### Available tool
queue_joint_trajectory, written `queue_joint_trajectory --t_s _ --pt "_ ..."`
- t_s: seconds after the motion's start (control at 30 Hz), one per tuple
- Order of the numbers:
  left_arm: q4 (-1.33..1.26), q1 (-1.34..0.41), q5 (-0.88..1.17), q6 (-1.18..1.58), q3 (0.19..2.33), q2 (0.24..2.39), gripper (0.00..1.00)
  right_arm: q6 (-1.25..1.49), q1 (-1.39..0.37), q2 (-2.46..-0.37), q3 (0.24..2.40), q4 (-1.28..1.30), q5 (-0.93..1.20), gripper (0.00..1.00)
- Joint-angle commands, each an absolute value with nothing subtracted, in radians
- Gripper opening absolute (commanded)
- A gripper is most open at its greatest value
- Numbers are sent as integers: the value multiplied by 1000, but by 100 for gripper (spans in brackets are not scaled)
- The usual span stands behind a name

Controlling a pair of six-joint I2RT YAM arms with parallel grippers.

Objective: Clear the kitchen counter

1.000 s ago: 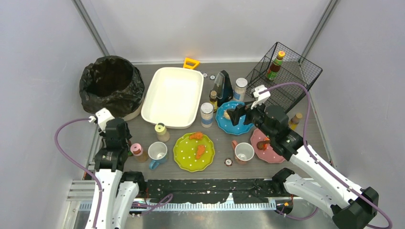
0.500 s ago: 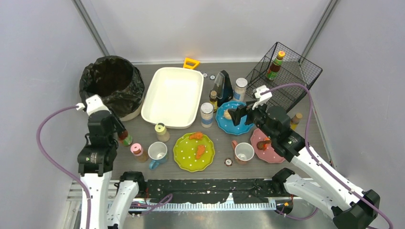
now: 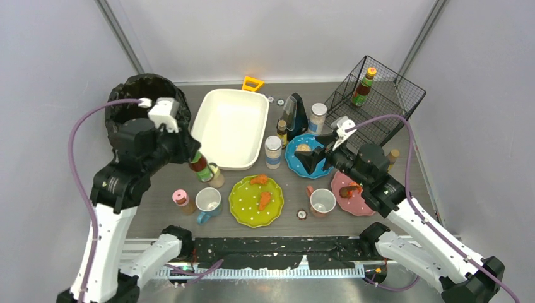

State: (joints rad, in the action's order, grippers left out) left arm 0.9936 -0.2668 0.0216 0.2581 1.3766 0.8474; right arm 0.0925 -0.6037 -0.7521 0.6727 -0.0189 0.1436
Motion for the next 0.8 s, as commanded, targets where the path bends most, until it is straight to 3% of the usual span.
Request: queue_joint_trajectory --t_s 0.0,0.33,0.77 --pt "874 -412 74 239 1451 895 0 80 -623 -728 665 -124 270 96" --pt "722 -727 -72 331 1473 1045 0 84 -710 -773 674 -189 292 94" --pt "633 -875 -169 423 1556 1189 0 -26 -978 -877 707 -304 -32 92"
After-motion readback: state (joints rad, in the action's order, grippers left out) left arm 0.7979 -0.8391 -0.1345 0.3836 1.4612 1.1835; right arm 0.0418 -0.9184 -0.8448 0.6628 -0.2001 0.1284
